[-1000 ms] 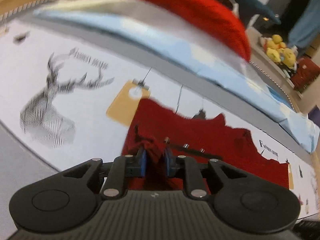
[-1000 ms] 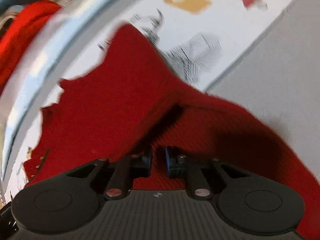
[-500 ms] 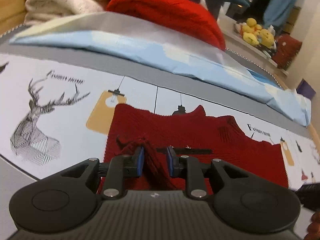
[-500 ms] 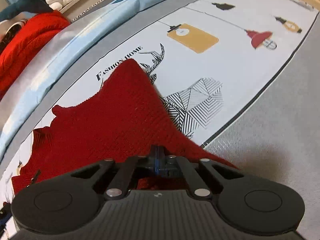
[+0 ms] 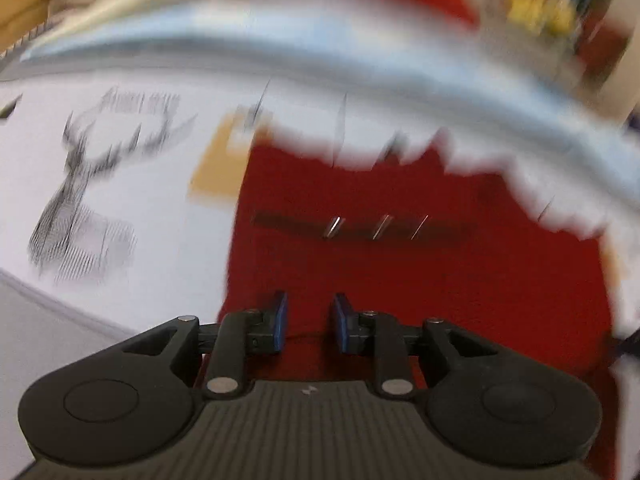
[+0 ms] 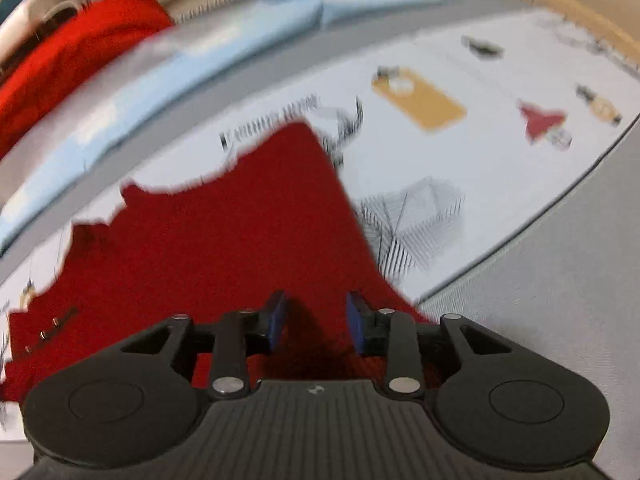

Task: Fold small clothes

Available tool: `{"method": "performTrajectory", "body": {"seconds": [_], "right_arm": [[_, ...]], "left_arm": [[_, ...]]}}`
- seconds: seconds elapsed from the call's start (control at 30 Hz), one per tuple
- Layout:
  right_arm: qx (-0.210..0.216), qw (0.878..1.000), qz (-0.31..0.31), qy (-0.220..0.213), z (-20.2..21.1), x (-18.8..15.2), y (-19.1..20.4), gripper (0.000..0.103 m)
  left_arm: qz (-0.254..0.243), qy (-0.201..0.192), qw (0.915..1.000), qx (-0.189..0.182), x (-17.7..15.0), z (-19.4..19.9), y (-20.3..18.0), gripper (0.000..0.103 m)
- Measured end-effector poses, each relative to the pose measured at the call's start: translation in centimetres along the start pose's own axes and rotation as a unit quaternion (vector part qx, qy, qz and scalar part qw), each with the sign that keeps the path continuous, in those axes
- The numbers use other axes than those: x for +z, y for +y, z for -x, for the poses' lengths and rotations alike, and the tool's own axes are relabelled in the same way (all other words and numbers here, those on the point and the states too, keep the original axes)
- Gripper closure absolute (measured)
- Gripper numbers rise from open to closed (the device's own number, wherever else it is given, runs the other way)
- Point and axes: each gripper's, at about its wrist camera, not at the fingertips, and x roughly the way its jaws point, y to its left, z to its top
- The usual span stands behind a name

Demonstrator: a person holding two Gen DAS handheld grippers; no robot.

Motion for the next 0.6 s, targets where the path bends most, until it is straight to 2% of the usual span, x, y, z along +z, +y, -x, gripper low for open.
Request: {"method": "performTrajectory", "body": {"seconds": [0.07,0.13,0.27,0.3,0.33,0.47,0.6], "right_arm": [[0.006,1.0,-0.002,-0.017,1.2,0.4,0.5,0.068],[0.01,0.999,0.021,-0.036,1.7,0.5,1.0,0.062],[-0.023,0.999,-0.002,0.027,-0.5,-0.2,-0.4,0.059],[-0.017,0.999,-0.018,0.034,-0.5,-0.2,-0.9,0.059],[-0.008,0.999,-0.029,0.031,-0.1,-0.1,-1.1,0.059],[0.003,1.0,0.005,-0.013,2.8,0.1,-0.1,0.059],[0.017,0.999,0.002,-0.027,5.4,0.0,-0.4,0.059]], "left_arm": [[-0.015,-0.022,0.9996,0.006,0.1,0.7,-0.4,0.078],[-0.025,-0.04,0.9989,0.003,0.2,1.6,-0.7,0.076],[-0.027,-0.026,0.9991,0.021,-0.1,1.2,-0.6,0.075],[-0.028,-0.027,0.999,0.024,-0.3,1.4,-0.6,0.075],[-0.029,-0.027,0.9989,0.025,-0.3,1.8,-0.7,0.075],[-0.04,-0.037,0.9983,0.023,-0.6,4.1,-0.7,0.075],[-0.068,-0.057,0.9956,0.03,-1.5,7.1,-0.9,0.074]]}}
